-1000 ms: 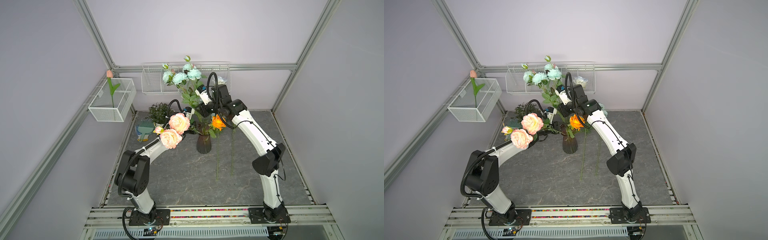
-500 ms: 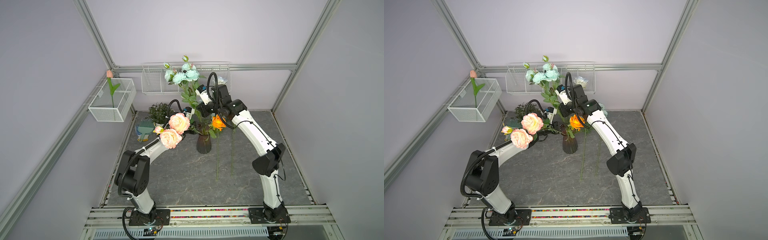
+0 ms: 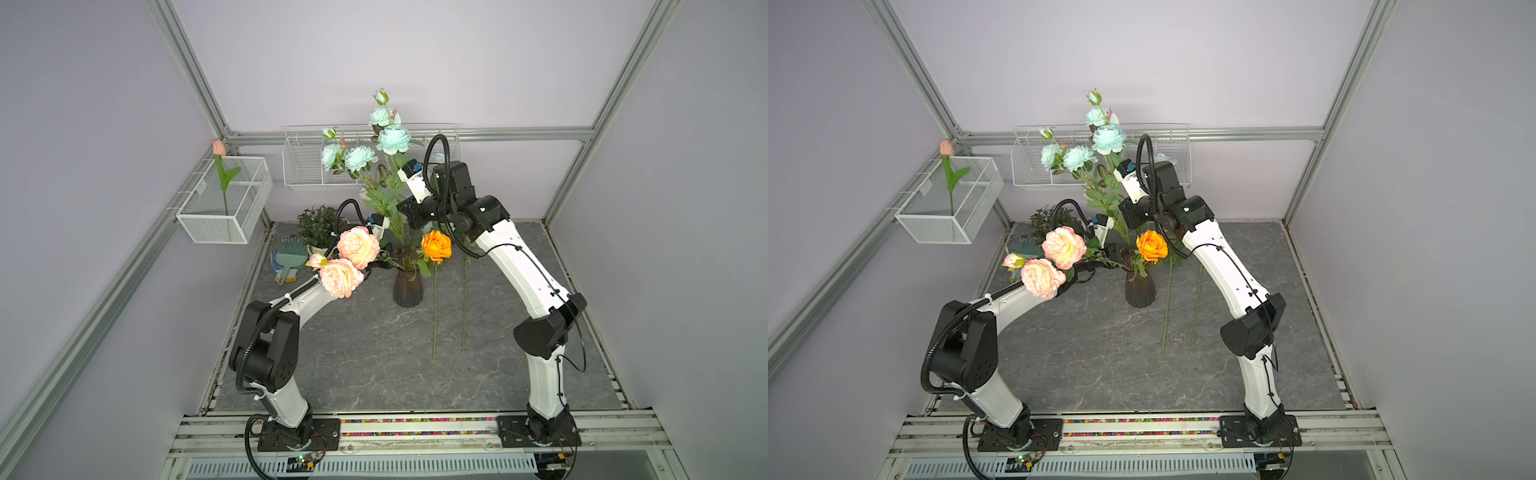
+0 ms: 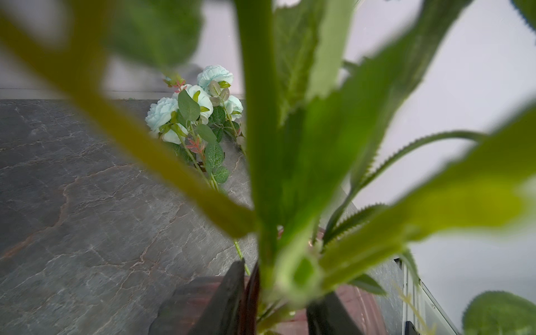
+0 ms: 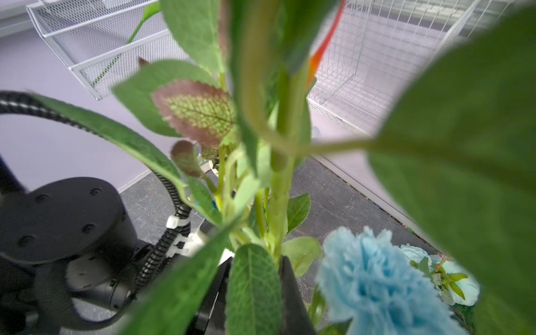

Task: Pick out blue flowers from the vase
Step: Pick up the flower from the vase.

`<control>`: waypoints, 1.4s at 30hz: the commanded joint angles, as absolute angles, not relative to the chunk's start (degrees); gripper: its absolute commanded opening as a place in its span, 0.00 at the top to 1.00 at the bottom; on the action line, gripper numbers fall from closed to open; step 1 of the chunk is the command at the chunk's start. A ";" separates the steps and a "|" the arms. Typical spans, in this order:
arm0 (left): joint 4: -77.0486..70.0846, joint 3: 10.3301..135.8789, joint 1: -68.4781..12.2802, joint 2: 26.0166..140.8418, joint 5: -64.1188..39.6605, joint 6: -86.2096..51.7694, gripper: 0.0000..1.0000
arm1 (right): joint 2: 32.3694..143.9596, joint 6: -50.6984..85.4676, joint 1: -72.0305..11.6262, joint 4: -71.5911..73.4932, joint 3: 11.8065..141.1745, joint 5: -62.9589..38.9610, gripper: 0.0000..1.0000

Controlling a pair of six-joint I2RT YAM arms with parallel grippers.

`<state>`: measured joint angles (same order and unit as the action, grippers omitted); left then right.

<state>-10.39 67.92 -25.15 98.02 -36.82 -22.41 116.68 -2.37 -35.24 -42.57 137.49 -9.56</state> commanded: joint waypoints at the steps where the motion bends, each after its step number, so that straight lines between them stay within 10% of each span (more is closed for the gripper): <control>1: -10.27 67.41 -25.21 96.85 -37.44 -21.97 0.63 | 112.97 -3.23 -34.96 -40.08 136.76 -9.14 0.93; 42: -8.70 68.19 -24.90 97.59 -36.09 -21.66 0.64 | 119.87 0.68 -27.46 -39.46 150.32 -16.03 0.93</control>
<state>-11.07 67.29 -25.21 96.75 -36.88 -22.04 117.32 0.08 -29.34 -43.31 145.10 -14.55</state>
